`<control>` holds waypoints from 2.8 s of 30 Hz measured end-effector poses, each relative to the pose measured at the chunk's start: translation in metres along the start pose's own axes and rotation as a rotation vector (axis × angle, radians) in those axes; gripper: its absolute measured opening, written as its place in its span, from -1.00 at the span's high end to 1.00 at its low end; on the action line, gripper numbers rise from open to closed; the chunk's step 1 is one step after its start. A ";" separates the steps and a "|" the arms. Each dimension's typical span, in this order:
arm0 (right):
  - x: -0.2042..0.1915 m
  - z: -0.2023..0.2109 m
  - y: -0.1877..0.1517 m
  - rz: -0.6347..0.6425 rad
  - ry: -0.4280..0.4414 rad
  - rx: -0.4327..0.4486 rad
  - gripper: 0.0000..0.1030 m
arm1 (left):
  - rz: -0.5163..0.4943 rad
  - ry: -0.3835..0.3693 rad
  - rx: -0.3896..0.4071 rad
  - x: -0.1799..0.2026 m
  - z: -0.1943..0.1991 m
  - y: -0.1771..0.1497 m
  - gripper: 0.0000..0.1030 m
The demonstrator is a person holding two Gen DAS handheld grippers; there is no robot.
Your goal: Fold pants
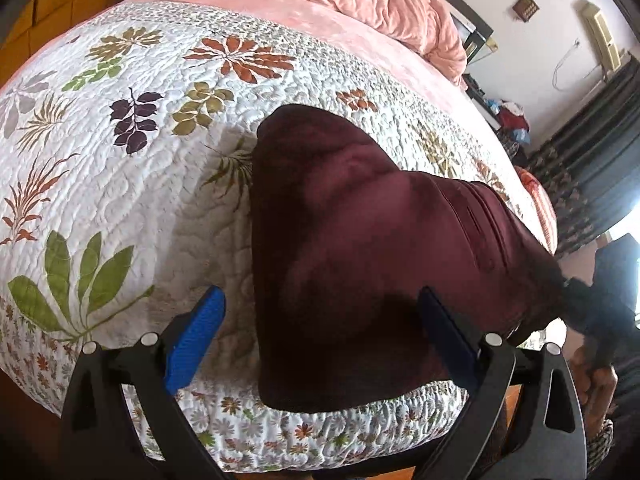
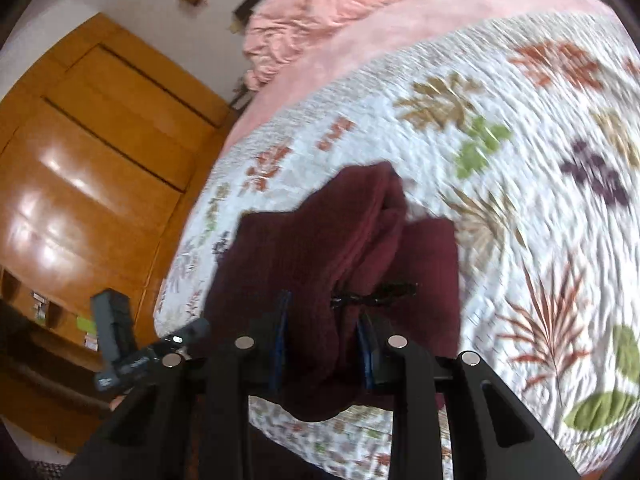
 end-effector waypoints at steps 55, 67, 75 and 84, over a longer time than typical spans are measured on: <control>0.022 0.002 0.038 0.035 -0.129 0.007 -0.03 | -0.084 0.150 -0.106 0.014 -0.023 0.007 -0.88; 0.039 -0.008 -0.030 -0.112 0.093 -0.171 -0.34 | 0.059 0.010 -0.100 -0.003 -0.009 -0.014 -0.88; 0.028 -0.017 -0.027 -0.078 0.058 -0.178 0.25 | 0.112 -0.029 -0.129 -0.006 -0.021 -0.018 -0.88; 0.017 0.004 -0.027 -0.011 -0.070 -0.139 0.57 | -0.068 0.071 -0.112 0.020 -0.016 -0.010 -0.88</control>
Point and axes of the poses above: each gripper's, at about its wrist camera, not at the fingertips, and z roughly against the way its jaws point, x to its right, y to its top, the point moved 1 cm from there along -z, roughly the way its jaws point, and after that the axes turned 14 degrees about -y, right-handed, at the moved point
